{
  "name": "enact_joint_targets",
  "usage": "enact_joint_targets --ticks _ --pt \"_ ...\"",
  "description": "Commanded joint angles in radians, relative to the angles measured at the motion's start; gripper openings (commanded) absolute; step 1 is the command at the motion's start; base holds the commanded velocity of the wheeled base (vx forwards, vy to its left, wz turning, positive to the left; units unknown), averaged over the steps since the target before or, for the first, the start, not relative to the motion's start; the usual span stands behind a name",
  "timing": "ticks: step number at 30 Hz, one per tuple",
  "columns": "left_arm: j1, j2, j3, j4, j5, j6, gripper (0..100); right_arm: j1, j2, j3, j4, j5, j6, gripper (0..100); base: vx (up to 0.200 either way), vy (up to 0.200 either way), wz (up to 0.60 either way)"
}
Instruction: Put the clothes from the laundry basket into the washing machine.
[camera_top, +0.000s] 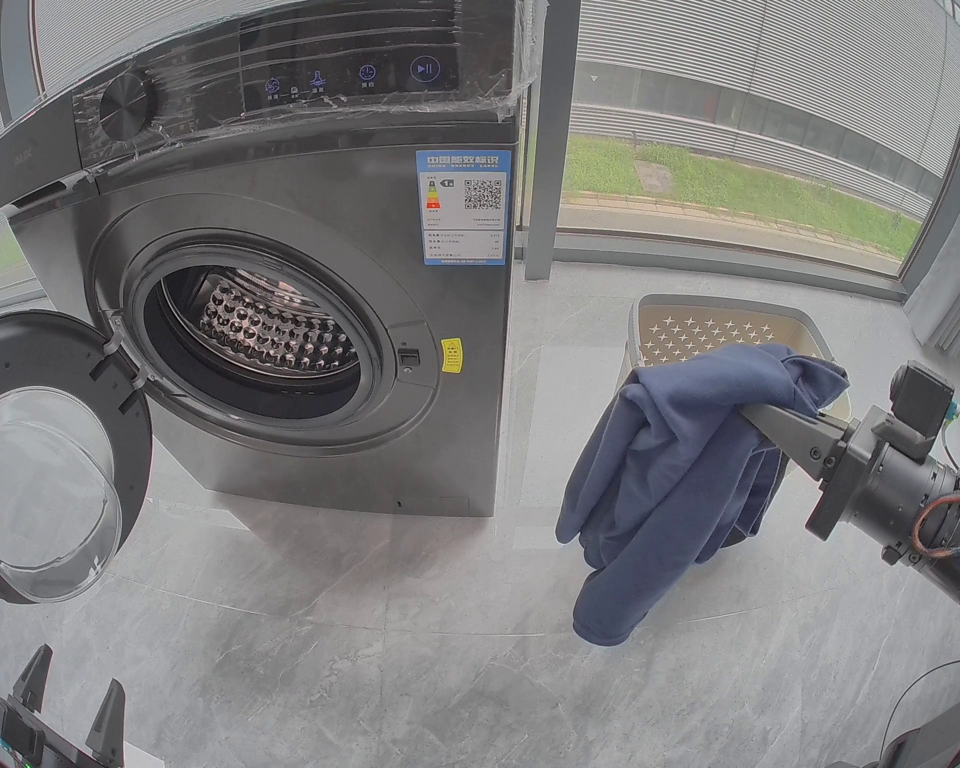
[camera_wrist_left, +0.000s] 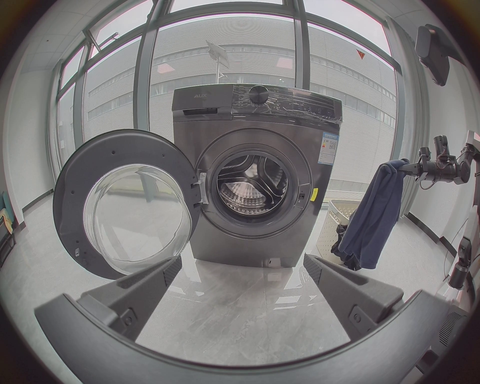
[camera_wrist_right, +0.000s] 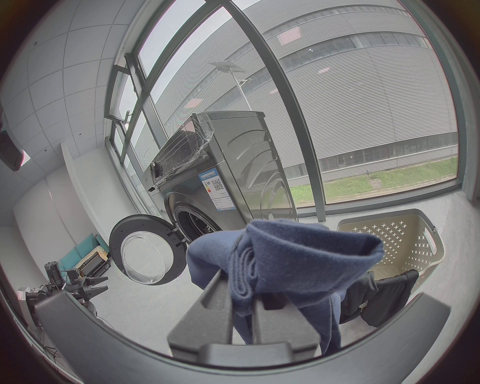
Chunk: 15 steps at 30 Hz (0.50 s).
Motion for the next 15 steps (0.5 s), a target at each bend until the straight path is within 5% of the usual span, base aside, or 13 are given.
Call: enact_joint_targets --ticks 1,15 --pt "0.0 -0.015 0.016 0.0 -0.001 0.0 100 0.001 0.001 0.002 -0.001 0.0 0.0 0 0.0 0.2 0.0" --pt "0.0 -0.015 0.016 0.0 0.001 0.0 100 0.001 0.001 0.003 -0.001 0.0 0.0 0 0.0 0.2 0.0"
